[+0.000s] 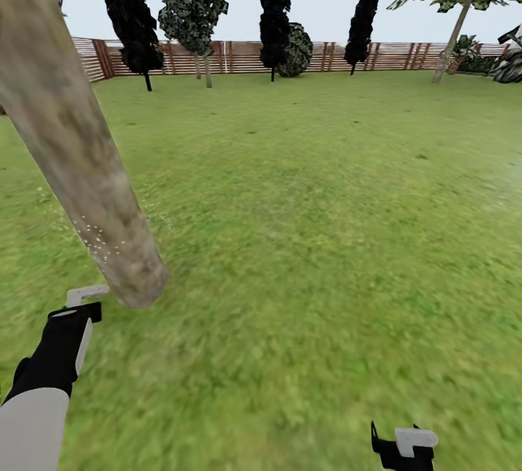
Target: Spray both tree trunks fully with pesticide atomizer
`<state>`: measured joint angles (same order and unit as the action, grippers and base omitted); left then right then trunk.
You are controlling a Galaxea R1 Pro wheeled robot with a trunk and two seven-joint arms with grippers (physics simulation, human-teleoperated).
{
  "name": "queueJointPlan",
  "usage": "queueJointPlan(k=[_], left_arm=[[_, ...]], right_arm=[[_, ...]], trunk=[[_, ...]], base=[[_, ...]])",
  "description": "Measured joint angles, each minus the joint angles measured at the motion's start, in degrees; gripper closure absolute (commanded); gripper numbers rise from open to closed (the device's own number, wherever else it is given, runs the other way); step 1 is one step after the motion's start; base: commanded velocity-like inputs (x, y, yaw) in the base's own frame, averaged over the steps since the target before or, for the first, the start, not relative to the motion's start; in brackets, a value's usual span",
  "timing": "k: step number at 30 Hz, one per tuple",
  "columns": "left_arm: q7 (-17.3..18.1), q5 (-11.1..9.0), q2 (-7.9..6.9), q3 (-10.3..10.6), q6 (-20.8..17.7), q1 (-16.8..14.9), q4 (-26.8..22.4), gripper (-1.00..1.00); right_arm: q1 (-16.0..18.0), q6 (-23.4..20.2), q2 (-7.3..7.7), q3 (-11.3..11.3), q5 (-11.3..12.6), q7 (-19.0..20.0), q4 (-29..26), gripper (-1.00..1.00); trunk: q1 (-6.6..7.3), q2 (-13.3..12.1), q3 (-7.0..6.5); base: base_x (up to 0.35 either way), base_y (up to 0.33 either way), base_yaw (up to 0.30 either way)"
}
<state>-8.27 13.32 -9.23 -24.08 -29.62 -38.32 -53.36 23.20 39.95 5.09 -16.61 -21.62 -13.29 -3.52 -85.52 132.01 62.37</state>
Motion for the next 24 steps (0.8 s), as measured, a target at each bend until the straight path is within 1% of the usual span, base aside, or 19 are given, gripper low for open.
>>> queueJointPlan(k=[3, 12, 16, 22, 24], left_arm=[[-0.04, -0.01, 0.00, -0.01, -0.02, 0.00, 0.02, 1.00], [-0.08, 0.10, -0.08, -0.10, 0.01, 0.00, 0.02, 1.00], [-0.08, 0.05, -0.09, -0.18, 0.01, 0.00, -0.06, 1.00], [-0.08, 0.12, -0.09, -0.08, 0.01, 0.00, -0.03, 1.00], [-0.08, 0.05, -0.07, -0.02, 0.01, 0.00, -0.04, 1.00]], right_arm=[[0.00, 0.03, 0.00, 0.00, 0.00, -0.02, 0.00, -1.00], [0.00, 0.04, 0.09, 0.00, 0.01, -0.06, 0.00, -1.00], [0.00, 0.04, 0.03, 0.00, 0.01, -0.06, 0.00, -1.00], [0.00, 0.03, 0.00, 0.00, 0.00, -0.06, 0.00, -1.00], [0.00, 0.04, 0.00, 0.00, 0.00, -0.06, 0.00, -1.00]], trunk=[[0.00, 0.00, 0.00], [0.00, 0.00, 0.00], [0.00, 0.00, 0.00], [0.00, 0.00, 0.00], [0.00, 0.00, 0.00]], base=[[0.212, -0.207, 0.101], [0.126, -0.249, 0.011], [0.133, -0.247, 0.240], [0.240, -0.179, 0.270], [0.246, -0.173, 0.120]])
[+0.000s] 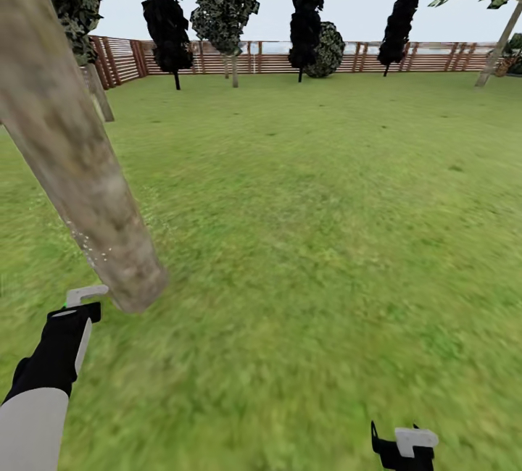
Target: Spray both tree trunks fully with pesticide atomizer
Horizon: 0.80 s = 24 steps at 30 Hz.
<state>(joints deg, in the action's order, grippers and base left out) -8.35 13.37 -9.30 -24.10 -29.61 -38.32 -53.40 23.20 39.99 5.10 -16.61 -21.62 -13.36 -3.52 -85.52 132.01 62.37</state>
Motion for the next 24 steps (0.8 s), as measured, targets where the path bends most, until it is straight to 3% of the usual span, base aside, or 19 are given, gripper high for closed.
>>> queueJointPlan(k=[13, 18, 19, 21, 24], left_arm=[[0.00, -0.03, -0.02, -0.13, 0.00, 0.00, 0.06, 1.00], [0.00, 0.02, -0.03, -0.22, 0.00, 0.03, 0.13, 1.00], [0.00, -0.04, -0.44, -0.43, 0.10, 0.38, 2.08, 1.00], [0.12, 0.11, -0.79, -0.43, 2.66, 1.47, 5.13, 1.00], [0.63, -0.28, -0.35, -0.12, 4.71, 2.09, 5.92, 1.00]], right_arm=[[0.00, 0.00, 0.00, 0.00, 0.00, 0.09, 0.00, -1.00], [0.00, 0.00, 0.00, 0.00, 0.00, 0.07, 0.00, -1.00], [0.00, 0.00, 0.00, 0.01, 0.00, 0.08, 0.00, -1.00], [0.00, 0.00, 0.00, 0.00, 0.00, 0.09, 0.00, -1.00], [0.00, -0.04, 0.00, -0.02, 0.01, 0.09, 0.00, -1.00]], trunk=[[0.00, 0.00, 0.00], [0.00, 0.00, 0.00], [0.00, 0.00, 0.01], [0.00, 0.00, 0.00], [0.00, 0.00, 0.00]], base=[[0.240, -0.179, 0.013], [0.180, -0.216, 0.247], [0.206, -0.209, 0.277], [0.267, -0.141, 0.276], [0.156, -0.019, 0.272]])
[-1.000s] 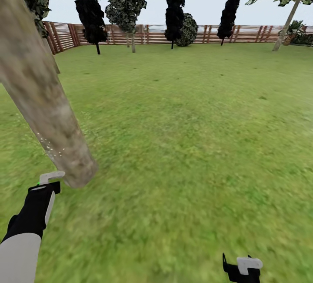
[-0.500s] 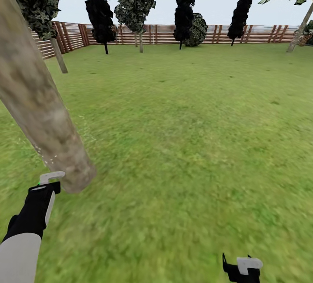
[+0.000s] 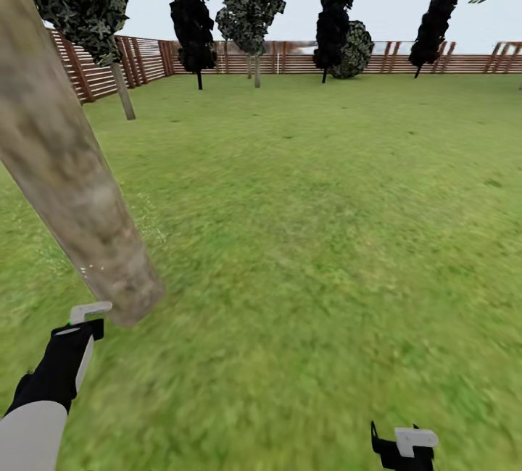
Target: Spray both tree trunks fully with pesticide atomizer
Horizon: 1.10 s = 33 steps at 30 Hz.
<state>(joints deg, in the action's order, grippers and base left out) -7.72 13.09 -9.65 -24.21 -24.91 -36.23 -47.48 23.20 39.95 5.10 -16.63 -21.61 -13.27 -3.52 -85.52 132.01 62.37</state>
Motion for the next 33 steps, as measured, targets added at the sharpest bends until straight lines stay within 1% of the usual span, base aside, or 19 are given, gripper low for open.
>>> queueJointPlan(k=[4, 6, 7, 8, 9, 10, 11, 15, 20, 25, 30, 31, 33], left_arm=[[-0.02, 0.16, 0.26, 0.00, 0.16, 0.02, -0.49, 1.00], [0.77, -0.03, 0.46, 0.21, 0.00, 0.01, -0.12, 1.00], [3.74, -0.17, 0.32, 0.27, -0.37, -0.20, 0.17, 1.00], [5.70, -0.05, 0.17, 0.28, -0.51, -0.31, 0.25, 1.00], [8.89, 0.02, 0.16, 0.45, -0.39, -0.39, 0.16, 1.00], [10.66, 0.35, 0.41, 0.42, -0.01, -0.22, -0.24, 1.00], [10.99, 0.55, 0.48, 0.34, 0.08, -0.17, -0.24, 1.00], [11.05, 0.60, 0.62, 0.31, 0.06, -0.16, -0.08, 1.00], [11.08, 0.61, 0.82, 0.31, -0.25, -0.06, 0.53, 1.00], [11.05, 0.84, 0.77, 0.31, -0.32, -0.07, 1.76, 1.00], [11.06, 0.71, 0.88, 0.31, -0.40, -0.07, 1.78, 1.00], [11.06, 0.69, 0.97, 0.31, -0.40, -0.07, 1.78, 1.00], [11.06, 0.68, 2.02, 0.32, -0.34, -0.06, 1.73, 1.00]], right_arm=[[0.00, -0.01, 0.00, 0.01, -0.01, 0.00, 0.00, -1.00], [0.00, 0.04, 0.00, 0.01, 0.00, 0.00, 0.00, -1.00], [0.00, 0.04, 0.00, 0.00, -0.02, 0.00, 0.03, -1.00], [0.00, 0.04, 0.00, 0.01, -0.05, 0.00, 0.05, -1.00], [0.00, 0.04, 0.00, 0.00, -0.07, 0.00, 0.02, -1.00], [0.00, 0.04, 0.00, 0.01, -0.09, 0.00, 0.01, -1.00], [0.00, 0.04, -0.01, 0.02, -0.10, 0.00, 0.02, -1.00], [0.00, 0.04, -0.04, 0.02, -0.04, 0.00, 0.00, -1.00], [0.00, 0.04, 0.03, 0.01, -0.01, -0.03, 0.00, -1.00], [0.00, 0.04, 0.03, 0.03, -0.02, -0.08, 0.00, -1.00], [0.00, 0.04, -0.01, 0.01, 0.01, -0.09, 0.00, -1.00], [0.00, 0.04, 0.00, 0.02, 0.01, -0.09, 0.00, -1.00], [0.00, 0.04, 0.00, 0.01, 0.05, -0.09, 0.00, -1.00]], trunk=[[0.00, 0.00, 0.00], [0.00, 0.00, 0.00], [0.00, 0.00, 0.00], [0.00, 0.00, 0.00], [0.00, 0.00, 0.00], [0.00, 0.00, 0.00], [0.00, 0.00, 0.00], [0.00, 0.00, 0.00], [0.00, 0.00, 0.00], [0.00, 0.00, 0.00], [0.00, 0.00, 0.00], [0.00, 0.00, 0.00], [0.00, 0.00, 0.00]], base=[[0.008, 0.000, 0.277], [0.000, 0.000, 0.277], [0.000, 0.000, 0.277], [0.000, 0.000, 0.277], [0.000, 0.000, 0.277], [0.194, 0.000, 0.277], [0.264, 0.000, 0.277], [0.322, 0.000, 0.244], [0.313, -0.003, 0.031], [0.162, -0.094, 0.004], [0.149, -0.133, 0.235], [0.089, -0.144, 0.275], [0.026, -0.147, 0.277]])
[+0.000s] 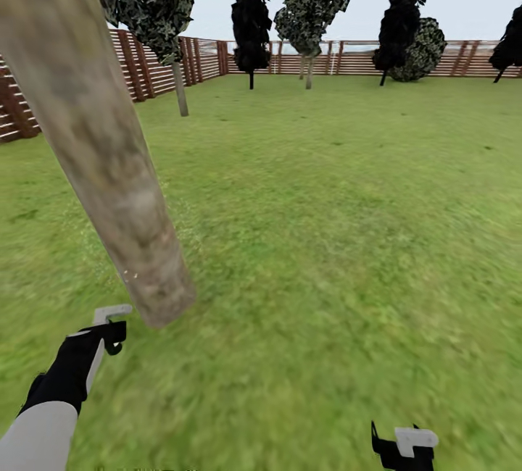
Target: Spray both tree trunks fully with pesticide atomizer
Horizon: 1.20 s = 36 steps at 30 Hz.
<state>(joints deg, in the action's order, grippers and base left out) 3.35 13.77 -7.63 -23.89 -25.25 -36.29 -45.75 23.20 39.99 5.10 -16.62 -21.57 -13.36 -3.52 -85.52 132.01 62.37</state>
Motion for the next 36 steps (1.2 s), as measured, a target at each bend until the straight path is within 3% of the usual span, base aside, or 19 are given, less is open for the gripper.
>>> queueJointPlan(k=[10, 11, 13, 19, 31, 34, 36], left_arm=[[-0.07, 0.07, 0.78, 0.11, 0.11, 0.00, 0.05, 1.00], [-0.08, 0.05, 0.91, 0.38, 0.11, 0.00, 0.05, 1.00], [-0.16, 0.00, 1.05, 2.81, 0.04, 0.00, 0.05, 1.00], [-0.18, 0.22, 0.96, 3.09, 0.03, -0.01, 0.05, 1.00], [-0.13, 0.12, 0.87, 3.15, 0.30, -0.01, -0.49, 1.00], [0.37, 0.09, 0.27, 3.18, -0.73, -0.86, -2.14, 1.00], [0.50, 0.16, 0.00, 3.25, -2.43, -0.68, -6.08, 1.00]], right_arm=[[0.00, 0.00, 0.00, 0.01, 0.01, 0.00, 0.00, -1.00], [0.00, 0.00, 0.00, 0.01, 0.02, 0.00, 0.00, -1.00], [0.00, 0.00, 0.00, 0.00, 0.03, 0.00, 0.00, -1.00], [0.00, 0.00, -0.01, 0.01, 0.03, 0.00, 0.00, -1.00], [0.00, 0.00, 0.00, -0.05, 0.03, -0.04, 0.00, -1.00], [0.00, 0.00, 0.08, -0.08, 0.03, -0.09, 0.00, -1.00], [0.00, 0.00, 0.14, -0.09, 0.07, -0.09, 0.00, -1.00]], trunk=[[0.00, 0.00, 0.00], [0.00, 0.00, 0.00], [0.00, 0.00, 0.00], [0.00, 0.00, 0.00], [0.00, 0.00, 0.00], [0.00, 0.00, 0.00], [0.01, 0.00, -0.01]], base=[[0.062, -0.175, 0.277], [0.183, -0.209, 0.277], [0.187, -0.219, 0.277], [0.146, -0.242, 0.239], [-0.032, -0.174, -0.060], [-0.002, -0.001, -0.002], [-0.166, 0.044, 0.000]])
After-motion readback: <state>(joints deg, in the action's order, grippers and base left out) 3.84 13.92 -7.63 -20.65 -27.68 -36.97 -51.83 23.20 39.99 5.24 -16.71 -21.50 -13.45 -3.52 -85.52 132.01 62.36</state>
